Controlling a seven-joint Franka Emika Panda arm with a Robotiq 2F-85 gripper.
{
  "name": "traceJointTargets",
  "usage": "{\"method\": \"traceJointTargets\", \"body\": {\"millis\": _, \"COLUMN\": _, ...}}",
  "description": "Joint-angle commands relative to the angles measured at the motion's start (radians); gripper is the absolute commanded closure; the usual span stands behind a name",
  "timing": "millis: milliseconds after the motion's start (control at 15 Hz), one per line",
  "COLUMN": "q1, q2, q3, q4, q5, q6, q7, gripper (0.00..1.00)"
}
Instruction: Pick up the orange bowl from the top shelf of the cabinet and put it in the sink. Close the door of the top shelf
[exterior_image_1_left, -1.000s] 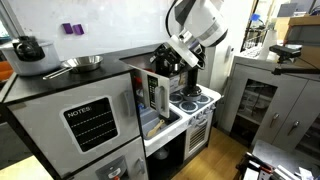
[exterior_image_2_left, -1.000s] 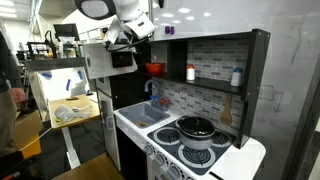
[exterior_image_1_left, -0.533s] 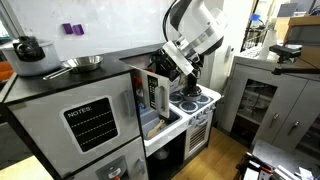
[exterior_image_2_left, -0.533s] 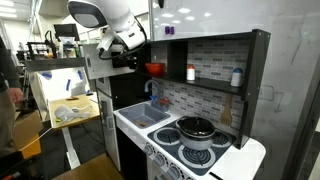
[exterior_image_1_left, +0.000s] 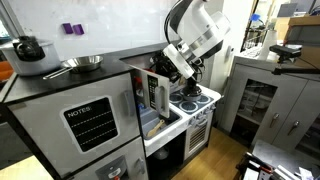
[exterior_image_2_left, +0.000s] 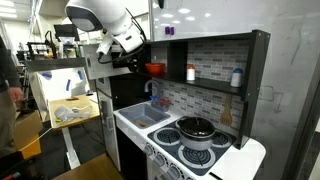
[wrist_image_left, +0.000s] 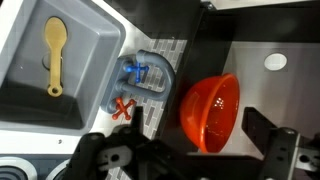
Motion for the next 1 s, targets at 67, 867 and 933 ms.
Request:
{"method": "traceJointTargets", "body": {"millis": 67, "q1": 0.003, "q2": 0.018, "q3": 0.002, "q4": 0.019, "q5": 0.031, "q6": 0.060, "q7": -0.040, "gripper": 0.00}}
{"method": "traceJointTargets", "body": {"millis": 867, "q1": -0.003, "q2": 0.093, "q3": -0.009, "q4": 0.132, "q5": 0.055, "q6": 0.063, "q7": -0.111, "gripper": 0.00}}
{"method": "traceJointTargets", "body": {"millis": 933, "q1": -0.003, "q2": 0.103, "q3": -0.008, "q4": 0.142, "q5": 0.061, "q6": 0.064, "q7": -0.114, "gripper": 0.00}}
